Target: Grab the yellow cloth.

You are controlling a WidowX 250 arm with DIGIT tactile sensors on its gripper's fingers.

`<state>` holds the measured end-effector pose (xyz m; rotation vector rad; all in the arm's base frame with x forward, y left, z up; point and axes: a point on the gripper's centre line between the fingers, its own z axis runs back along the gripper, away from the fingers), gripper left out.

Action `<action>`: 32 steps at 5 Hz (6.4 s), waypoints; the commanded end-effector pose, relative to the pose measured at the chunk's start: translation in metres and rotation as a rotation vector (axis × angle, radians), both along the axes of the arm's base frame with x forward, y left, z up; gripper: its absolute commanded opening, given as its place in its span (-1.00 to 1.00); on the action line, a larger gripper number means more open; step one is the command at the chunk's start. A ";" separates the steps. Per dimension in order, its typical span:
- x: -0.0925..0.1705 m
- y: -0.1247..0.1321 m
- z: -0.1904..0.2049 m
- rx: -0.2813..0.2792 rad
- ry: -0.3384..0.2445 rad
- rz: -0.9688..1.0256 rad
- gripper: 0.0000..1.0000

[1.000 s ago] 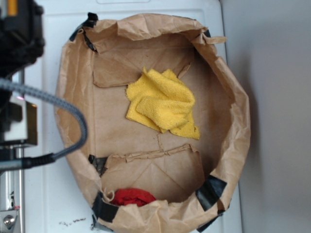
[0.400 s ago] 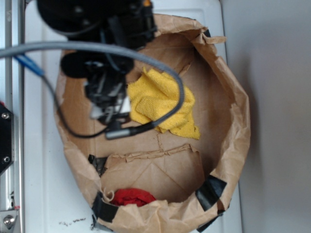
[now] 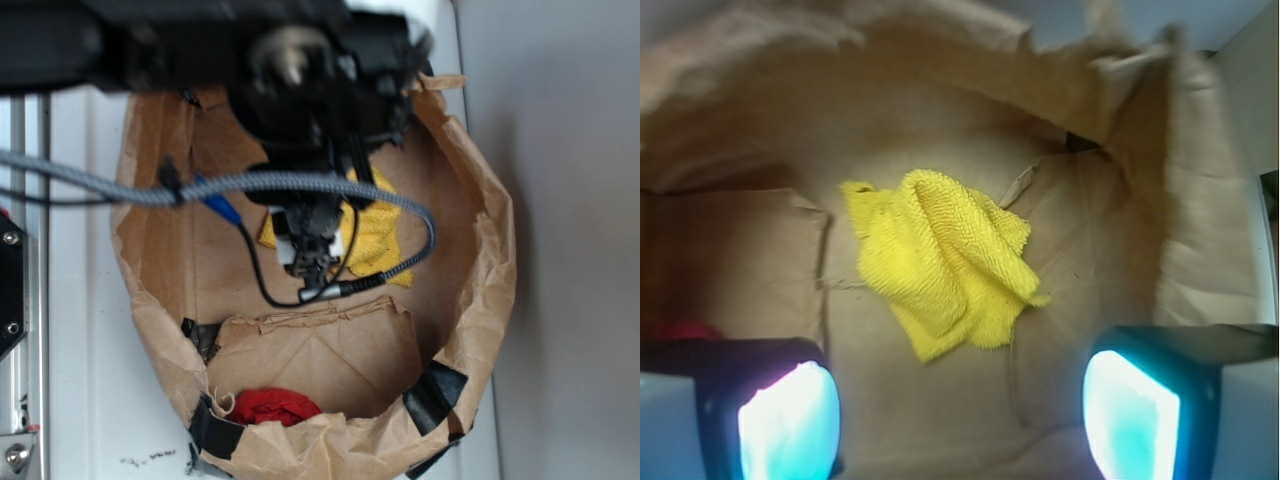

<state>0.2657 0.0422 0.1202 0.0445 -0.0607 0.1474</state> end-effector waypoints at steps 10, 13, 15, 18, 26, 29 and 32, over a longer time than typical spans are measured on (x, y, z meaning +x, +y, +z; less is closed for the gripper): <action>0.049 0.027 -0.049 0.004 -0.048 0.047 -1.00; -0.010 0.015 0.066 -0.177 -0.135 -0.005 -1.00; -0.024 0.011 0.078 -0.204 -0.124 -0.055 1.00; 0.011 0.034 0.023 -0.127 -0.110 -0.012 1.00; 0.049 0.023 -0.082 -0.023 -0.015 -0.062 -1.00; 0.020 0.021 -0.019 -0.099 -0.141 -0.083 -1.00; -0.041 0.019 0.094 -0.264 -0.239 -0.107 -1.00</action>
